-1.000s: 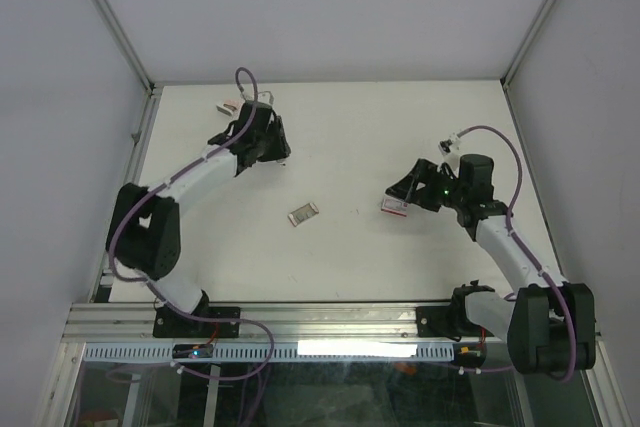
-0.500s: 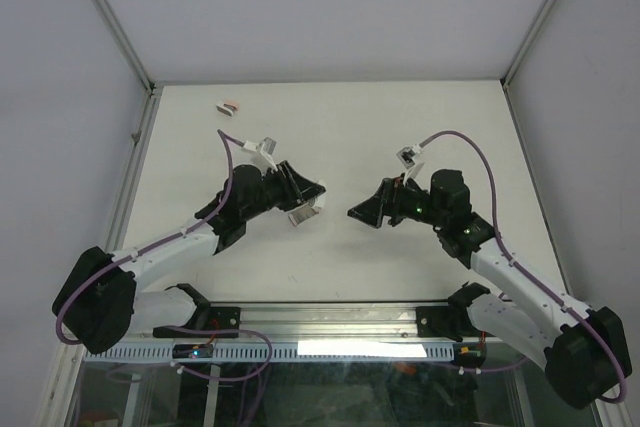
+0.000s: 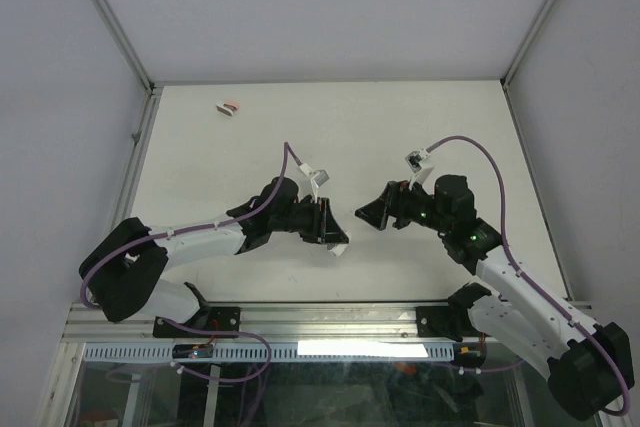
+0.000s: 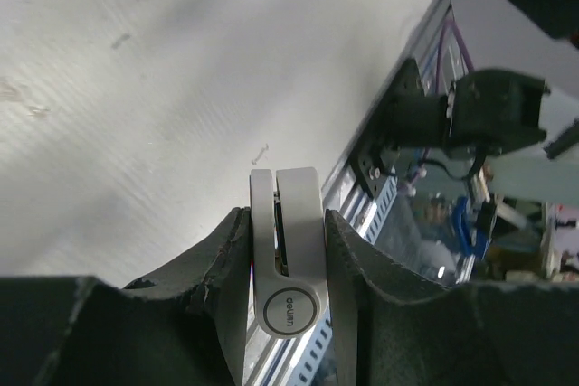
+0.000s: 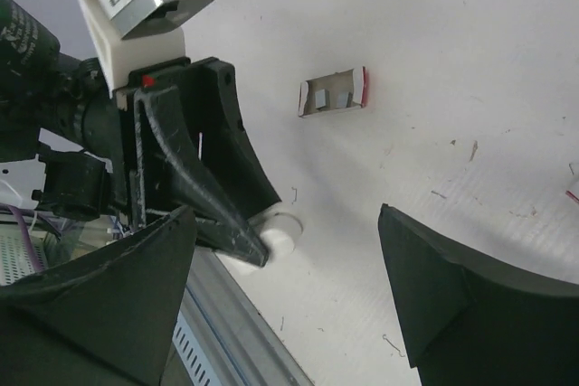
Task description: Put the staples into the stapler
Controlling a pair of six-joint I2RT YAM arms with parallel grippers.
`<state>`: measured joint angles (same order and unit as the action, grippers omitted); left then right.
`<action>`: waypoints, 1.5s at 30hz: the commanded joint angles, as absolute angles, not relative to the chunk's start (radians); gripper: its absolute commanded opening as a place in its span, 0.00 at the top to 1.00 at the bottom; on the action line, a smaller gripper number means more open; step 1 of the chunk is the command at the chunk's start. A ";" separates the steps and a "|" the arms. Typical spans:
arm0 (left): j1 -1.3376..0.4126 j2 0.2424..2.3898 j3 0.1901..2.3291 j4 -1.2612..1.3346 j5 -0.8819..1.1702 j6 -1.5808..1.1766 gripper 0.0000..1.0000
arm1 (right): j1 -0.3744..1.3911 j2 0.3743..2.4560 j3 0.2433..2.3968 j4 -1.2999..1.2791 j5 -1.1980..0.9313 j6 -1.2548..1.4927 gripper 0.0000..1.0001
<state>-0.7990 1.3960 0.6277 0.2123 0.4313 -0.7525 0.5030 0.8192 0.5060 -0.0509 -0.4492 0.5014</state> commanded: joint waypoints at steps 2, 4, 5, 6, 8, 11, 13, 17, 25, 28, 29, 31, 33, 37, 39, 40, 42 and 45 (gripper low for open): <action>-0.848 1.418 0.647 0.257 0.547 -0.593 1.00 | 0.506 0.792 0.458 -0.047 -0.498 0.470 0.15; -0.850 1.481 0.661 0.214 0.555 -0.577 1.00 | 0.507 0.791 0.447 -0.056 -0.494 0.472 0.15; -0.849 1.513 0.664 0.202 0.560 -0.578 1.00 | 0.506 0.787 0.443 -0.062 -0.491 0.472 0.15; -0.851 1.532 0.663 0.201 0.560 -0.582 1.00 | 0.508 0.784 0.438 -0.066 -0.487 0.473 0.15; -0.861 1.552 0.662 0.190 0.529 -0.578 1.00 | 0.507 0.776 0.431 -0.065 -0.482 0.475 0.15; -0.876 1.568 0.668 0.158 0.461 -0.551 1.00 | 0.506 0.768 0.413 -0.058 -0.474 0.482 0.15; -0.884 1.568 0.669 0.141 0.410 -0.530 1.00 | 0.507 0.764 0.401 -0.052 -0.468 0.488 0.15; -0.911 1.562 0.669 0.104 0.272 -0.472 0.98 | 0.507 0.754 0.383 -0.041 -0.457 0.497 0.15; -1.035 1.572 0.715 -0.032 -0.078 -0.364 0.74 | 0.506 0.740 0.370 -0.029 -0.423 0.497 0.15; -1.066 1.550 0.714 -0.047 -0.154 -0.363 0.57 | 0.506 0.733 0.366 -0.028 -0.412 0.497 0.15; -1.077 1.540 0.709 -0.049 -0.177 -0.366 0.52 | 0.506 0.729 0.364 -0.027 -0.409 0.498 0.15; -1.096 1.519 0.696 -0.052 -0.196 -0.372 0.44 | 0.507 0.723 0.363 -0.030 -0.405 0.498 0.15; -1.112 1.499 0.680 -0.053 -0.188 -0.381 0.39 | 0.507 0.716 0.362 -0.031 -0.400 0.496 0.15; -1.118 1.471 0.640 -0.043 -0.139 -0.405 0.35 | 0.505 0.709 0.362 -0.038 -0.392 0.490 0.15; -1.120 1.460 0.620 -0.024 -0.112 -0.406 0.35 | 0.506 0.710 0.361 -0.037 -0.393 0.488 0.15; -1.120 1.457 0.614 -0.016 -0.101 -0.406 0.35 | 0.507 0.711 0.359 -0.035 -0.394 0.485 0.15; -1.121 1.458 0.608 0.003 -0.079 -0.404 0.35 | 0.506 0.713 0.357 -0.034 -0.396 0.483 0.15; -1.125 1.467 0.608 0.024 -0.053 -0.383 0.33 | 0.507 0.715 0.354 -0.033 -0.399 0.480 0.15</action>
<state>-1.1072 1.4731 0.6273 0.0040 -0.1146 -0.4004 0.5030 0.7254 0.3592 -0.0856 -0.4065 0.4950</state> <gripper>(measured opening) 0.656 0.853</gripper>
